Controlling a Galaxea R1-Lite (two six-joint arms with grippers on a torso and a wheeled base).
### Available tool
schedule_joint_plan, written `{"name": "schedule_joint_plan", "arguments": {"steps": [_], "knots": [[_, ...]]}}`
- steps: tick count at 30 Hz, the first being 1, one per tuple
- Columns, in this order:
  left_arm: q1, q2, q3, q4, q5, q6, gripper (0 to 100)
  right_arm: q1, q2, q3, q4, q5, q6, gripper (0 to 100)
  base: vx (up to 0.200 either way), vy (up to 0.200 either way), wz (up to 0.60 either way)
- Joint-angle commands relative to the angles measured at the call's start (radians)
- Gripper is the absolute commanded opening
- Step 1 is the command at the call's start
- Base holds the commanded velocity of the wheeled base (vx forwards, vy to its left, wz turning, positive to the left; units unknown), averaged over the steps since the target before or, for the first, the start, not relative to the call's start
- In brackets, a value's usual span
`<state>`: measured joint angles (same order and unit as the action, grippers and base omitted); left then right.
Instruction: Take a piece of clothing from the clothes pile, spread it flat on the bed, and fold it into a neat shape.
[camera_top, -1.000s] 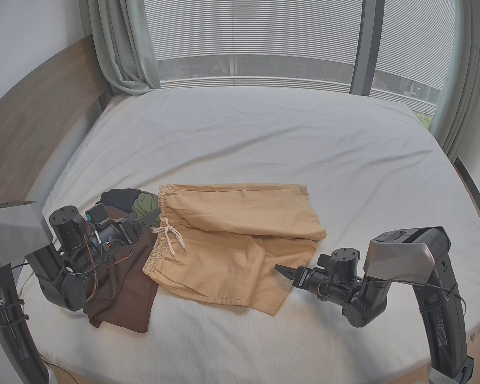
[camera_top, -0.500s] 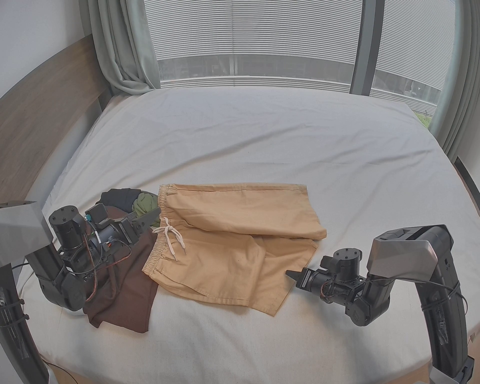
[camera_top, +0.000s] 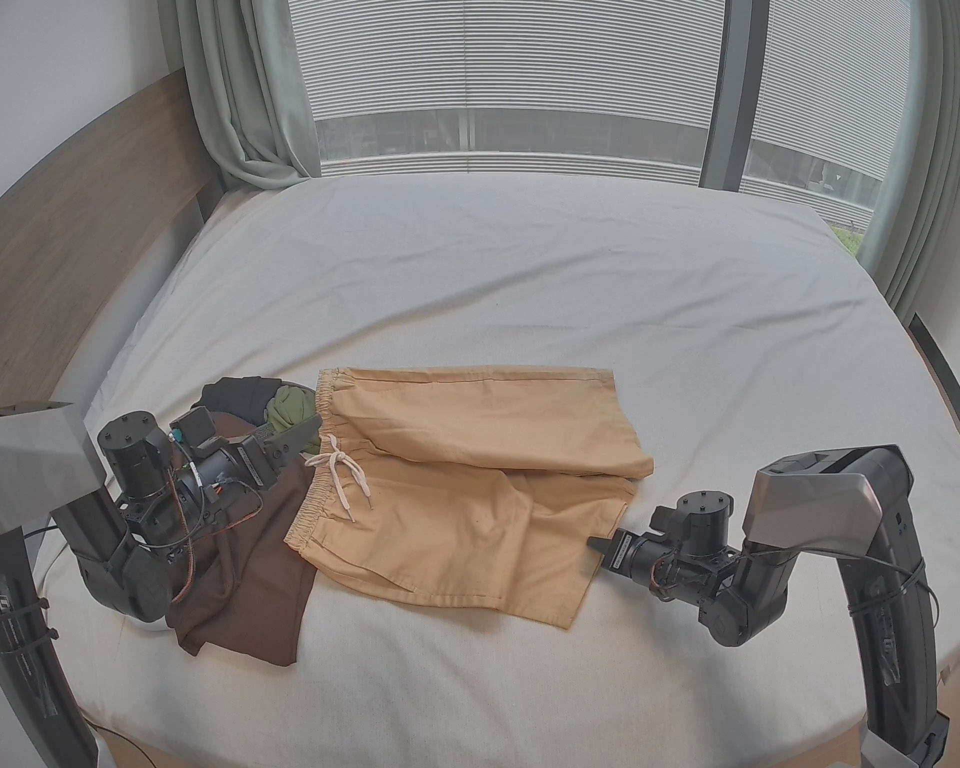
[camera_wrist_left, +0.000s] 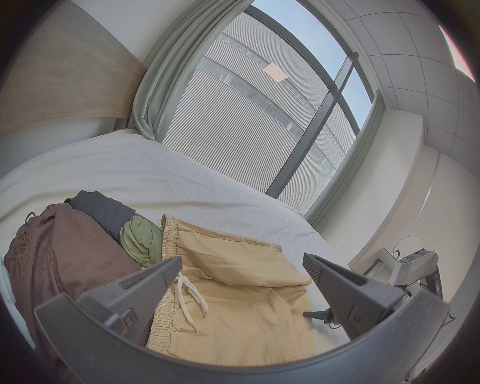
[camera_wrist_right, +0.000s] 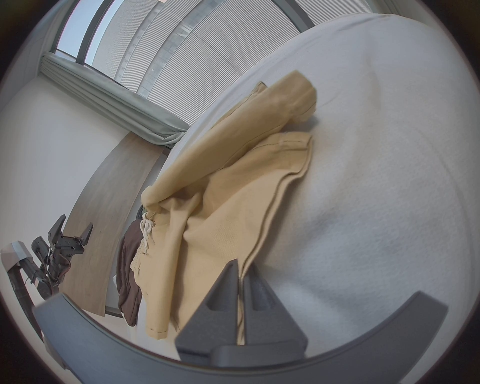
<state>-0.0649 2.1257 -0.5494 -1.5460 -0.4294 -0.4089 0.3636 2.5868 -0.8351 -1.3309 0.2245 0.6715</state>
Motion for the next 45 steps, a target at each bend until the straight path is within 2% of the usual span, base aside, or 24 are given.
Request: {"name": "schedule_joint_plan", "arguments": {"steps": [1, 4, 12, 22, 29, 30, 38, 45], "knots": [[-0.001, 0.002, 0.000, 0.000, 0.000, -0.001, 100, -0.045, -0.043, 0.005, 0.041, -0.001, -0.003, 0, 0.000, 0.000, 0.00], [-0.001, 0.002, 0.002, 0.000, 0.000, -0.001, 100, -0.080, -0.071, 0.005, 0.093, 0.004, -0.004, 0, 0.000, 0.000, 0.00], [-0.001, 0.005, 0.002, 0.000, 0.000, -0.001, 100, -0.140, -0.085, 0.004, 0.124, 0.012, -0.009, 0, 0.000, 0.000, 0.00], [-0.001, 0.008, 0.005, 0.000, 0.001, -0.001, 100, -0.147, -0.093, 0.013, 0.125, 0.013, -0.012, 0, 0.000, 0.000, 0.00], [0.008, 0.033, 0.006, 0.000, 0.001, 0.001, 100, -0.140, -0.097, 0.031, 0.117, 0.015, -0.055, 0, 0.000, 0.000, 0.00], [0.008, 0.036, 0.008, 0.000, 0.003, 0.001, 100, -0.140, -0.103, 0.031, 0.114, 0.016, -0.055, 100, 0.000, 0.000, 0.00], [0.023, 0.045, 0.016, 0.003, 0.001, -0.004, 100, -0.141, -0.221, 0.073, 0.114, 0.047, -0.055, 100, 0.000, 0.000, 0.00], [0.028, 0.099, 0.043, 0.006, 0.001, -0.004, 100, -0.137, -0.249, 0.077, 0.111, 0.047, -0.055, 100, 0.000, 0.000, 0.00]]}}
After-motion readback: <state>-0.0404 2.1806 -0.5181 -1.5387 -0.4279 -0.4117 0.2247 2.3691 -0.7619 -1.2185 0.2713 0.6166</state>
